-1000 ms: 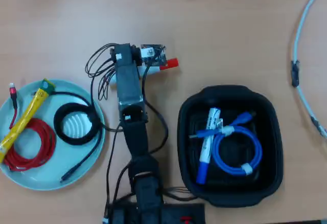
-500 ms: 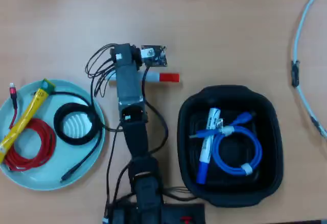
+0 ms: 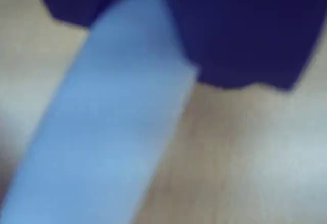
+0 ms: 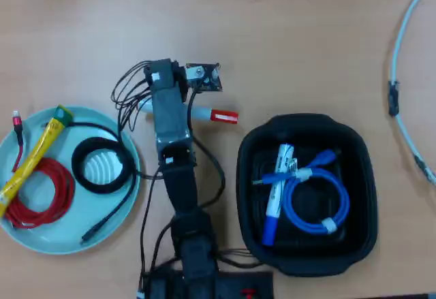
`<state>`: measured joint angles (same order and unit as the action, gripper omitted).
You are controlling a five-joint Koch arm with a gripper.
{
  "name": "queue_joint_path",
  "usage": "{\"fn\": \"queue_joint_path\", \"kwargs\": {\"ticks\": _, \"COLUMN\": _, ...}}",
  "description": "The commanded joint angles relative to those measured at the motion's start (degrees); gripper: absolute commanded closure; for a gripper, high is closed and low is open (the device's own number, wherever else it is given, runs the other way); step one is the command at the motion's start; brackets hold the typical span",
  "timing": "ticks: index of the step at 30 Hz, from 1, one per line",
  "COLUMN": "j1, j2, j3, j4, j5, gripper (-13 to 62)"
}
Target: Pick up the red pen and put it in the green bowl
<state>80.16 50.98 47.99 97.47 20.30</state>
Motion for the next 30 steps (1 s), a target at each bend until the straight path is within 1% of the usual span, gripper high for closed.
{"fn": "queue_joint_path", "kwargs": {"ticks": 1, "j1": -0.7, "j2": 7.21, "j3": -1.85, "j4": 5.98, "j5": -0.35, "gripper": 56.2}}
{"fn": "queue_joint_path", "kwargs": {"ticks": 16, "j1": -6.15, "j2": 22.15, "j3": -2.11, "j4": 5.98, "j5": -4.04, "gripper": 56.1}}
{"fn": "queue_joint_path", "kwargs": {"ticks": 25, "j1": -7.91, "j2": 26.46, "j3": -1.49, "j4": 6.06, "j5": -5.19, "gripper": 56.2}}
{"fn": "queue_joint_path", "kwargs": {"ticks": 30, "j1": -8.35, "j2": 30.15, "j3": 2.2, "j4": 6.06, "j5": -5.54, "gripper": 56.2}}
